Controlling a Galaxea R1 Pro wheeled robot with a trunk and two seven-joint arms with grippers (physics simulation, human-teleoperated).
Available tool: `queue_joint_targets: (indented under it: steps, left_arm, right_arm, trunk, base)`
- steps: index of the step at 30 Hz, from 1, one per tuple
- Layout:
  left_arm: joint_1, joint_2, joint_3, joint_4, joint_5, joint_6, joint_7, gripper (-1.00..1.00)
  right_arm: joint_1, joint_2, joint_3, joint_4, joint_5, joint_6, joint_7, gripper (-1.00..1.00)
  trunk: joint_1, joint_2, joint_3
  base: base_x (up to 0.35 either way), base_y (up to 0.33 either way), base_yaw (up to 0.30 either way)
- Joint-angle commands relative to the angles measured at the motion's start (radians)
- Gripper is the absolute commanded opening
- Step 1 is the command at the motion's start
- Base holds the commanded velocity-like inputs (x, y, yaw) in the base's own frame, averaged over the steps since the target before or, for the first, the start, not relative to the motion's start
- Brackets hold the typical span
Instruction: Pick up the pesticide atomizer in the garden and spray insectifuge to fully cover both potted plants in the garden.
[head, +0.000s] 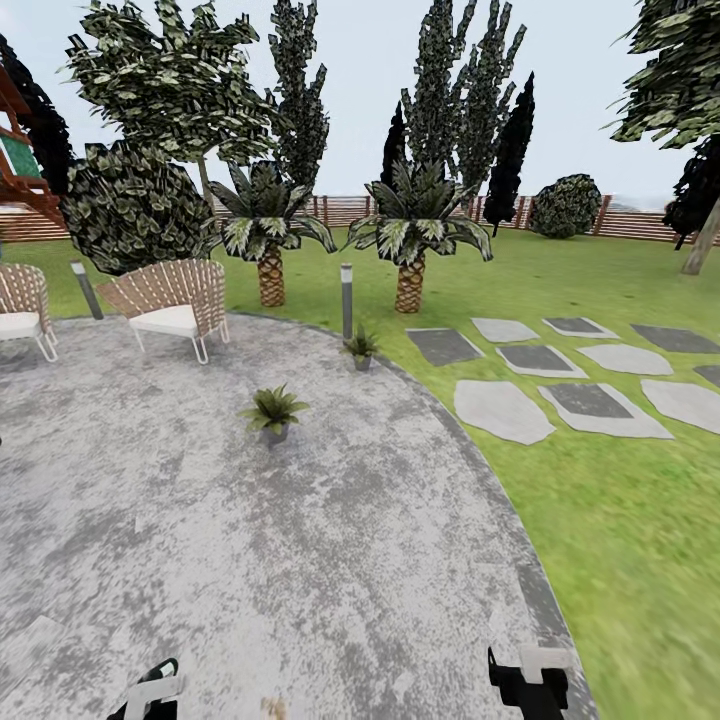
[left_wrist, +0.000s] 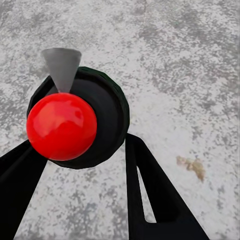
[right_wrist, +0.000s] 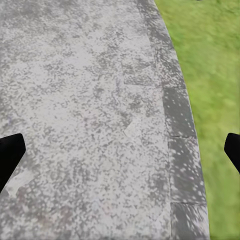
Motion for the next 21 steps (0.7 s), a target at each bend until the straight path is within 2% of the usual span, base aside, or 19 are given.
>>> queue_joint_targets:
  steps: [1,4,10,21]
  left_arm:
    - [-0.001,-0.001,0.008,0.001,-0.011,-0.004,-0.001,-1.0]
    - [0.0,-0.002,0.008,0.0,-0.011,-0.005,-0.002,-1.0]
    - [0.0,-0.002,0.008,0.0,-0.011,-0.004,-0.001,-1.0]
    - [0.0,0.001,0.008,0.002,-0.009,-0.004,-0.001,-1.0]
  right_arm:
    - [-0.001,0.0,0.006,0.001,0.001,-0.001,-0.007,1.0]
    - [-0.001,0.0,0.007,0.002,0.002,-0.001,-0.006,1.0]
    - [-0.001,0.0,0.007,0.002,0.002,-0.002,-0.006,1.0]
    - [-0.001,0.0,0.007,0.002,0.002,-0.001,-0.007,1.0]
  trunk:
    - [0.0,0.0,-0.001]
    - [0.0,0.0,-0.001]
    - [0.023,-0.042,-0.02]
    - [0.065,-0.119,-0.069]
  base:
    - [0.0,0.0,0.0]
    - [0.0,0.0,0.0]
    - [0.0,0.0,0.0]
    - [0.0,0.0,0.0]
